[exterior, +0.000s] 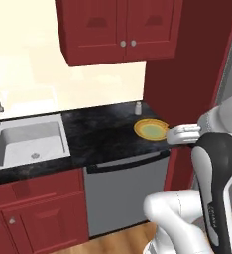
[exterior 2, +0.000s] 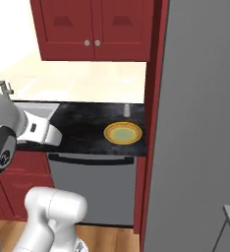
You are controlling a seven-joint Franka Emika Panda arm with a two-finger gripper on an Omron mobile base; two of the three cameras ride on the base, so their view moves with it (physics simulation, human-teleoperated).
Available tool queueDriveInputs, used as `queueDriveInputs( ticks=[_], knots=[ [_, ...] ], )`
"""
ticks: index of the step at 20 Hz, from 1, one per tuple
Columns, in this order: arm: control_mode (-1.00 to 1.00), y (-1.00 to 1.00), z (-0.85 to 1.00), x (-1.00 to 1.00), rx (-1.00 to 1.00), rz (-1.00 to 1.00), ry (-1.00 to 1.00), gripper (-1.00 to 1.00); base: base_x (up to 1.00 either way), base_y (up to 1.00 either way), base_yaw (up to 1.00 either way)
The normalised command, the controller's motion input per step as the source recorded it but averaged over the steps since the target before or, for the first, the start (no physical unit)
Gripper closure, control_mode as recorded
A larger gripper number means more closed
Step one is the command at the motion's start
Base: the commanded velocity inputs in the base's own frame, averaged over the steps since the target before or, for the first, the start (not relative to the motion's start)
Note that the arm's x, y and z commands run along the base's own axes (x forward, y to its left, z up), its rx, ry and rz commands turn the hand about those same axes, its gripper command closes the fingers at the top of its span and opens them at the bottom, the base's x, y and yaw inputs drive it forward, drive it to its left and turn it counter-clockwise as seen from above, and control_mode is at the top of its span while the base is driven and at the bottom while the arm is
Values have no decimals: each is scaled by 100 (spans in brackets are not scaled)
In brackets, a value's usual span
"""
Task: Pick the eggplant from the microwave and place it on plate located on the counter.
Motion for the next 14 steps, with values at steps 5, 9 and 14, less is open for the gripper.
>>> queueDriveInputs(
  ticks=[5, 9, 14],
  knots=[
    [100, 0, 0, 0, 0, 0, 0, 100, 80, -8, 0],
    [100, 0, 0, 0, 0, 0, 0, 100, 56, -26, 0],
    [-100, -5, -5, 0, 0, 0, 2, 100, 5, -23, 0]
  ],
)
